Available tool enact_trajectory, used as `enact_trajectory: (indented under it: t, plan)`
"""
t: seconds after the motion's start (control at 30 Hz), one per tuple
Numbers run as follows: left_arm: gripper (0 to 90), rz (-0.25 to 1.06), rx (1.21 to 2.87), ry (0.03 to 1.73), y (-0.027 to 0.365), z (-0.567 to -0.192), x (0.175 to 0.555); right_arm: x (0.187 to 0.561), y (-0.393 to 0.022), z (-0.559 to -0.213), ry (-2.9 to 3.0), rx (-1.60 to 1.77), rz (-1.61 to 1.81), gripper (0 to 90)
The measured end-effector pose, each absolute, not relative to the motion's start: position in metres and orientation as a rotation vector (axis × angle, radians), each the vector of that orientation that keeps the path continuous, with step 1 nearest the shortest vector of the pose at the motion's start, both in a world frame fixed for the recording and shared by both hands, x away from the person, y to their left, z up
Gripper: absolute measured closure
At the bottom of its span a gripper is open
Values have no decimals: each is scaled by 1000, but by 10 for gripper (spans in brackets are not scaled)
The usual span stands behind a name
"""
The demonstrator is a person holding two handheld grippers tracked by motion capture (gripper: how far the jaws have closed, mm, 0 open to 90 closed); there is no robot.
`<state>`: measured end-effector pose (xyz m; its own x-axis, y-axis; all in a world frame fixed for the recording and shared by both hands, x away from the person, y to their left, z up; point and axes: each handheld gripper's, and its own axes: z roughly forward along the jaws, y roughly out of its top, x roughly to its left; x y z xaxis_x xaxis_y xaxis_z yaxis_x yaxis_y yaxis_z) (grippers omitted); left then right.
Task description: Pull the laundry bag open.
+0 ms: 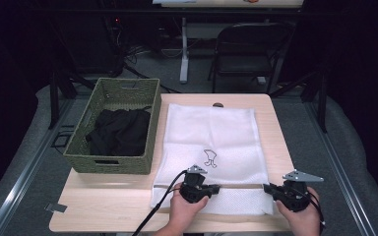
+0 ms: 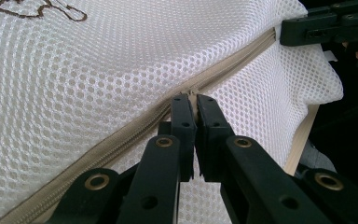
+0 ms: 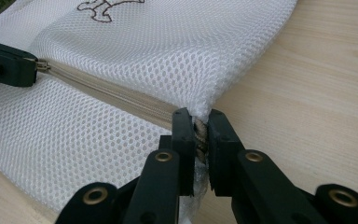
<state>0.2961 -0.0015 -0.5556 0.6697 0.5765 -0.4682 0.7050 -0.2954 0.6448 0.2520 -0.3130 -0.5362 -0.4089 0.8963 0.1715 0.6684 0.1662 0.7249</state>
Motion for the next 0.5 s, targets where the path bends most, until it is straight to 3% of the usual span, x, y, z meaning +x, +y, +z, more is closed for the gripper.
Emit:
enact_trajectory:
  t: [0.5]
  plan:
    - [871, -155, 1992, 1002, 9, -556, 295, 250, -309, -535, 2153, 1463, 1049, 830]
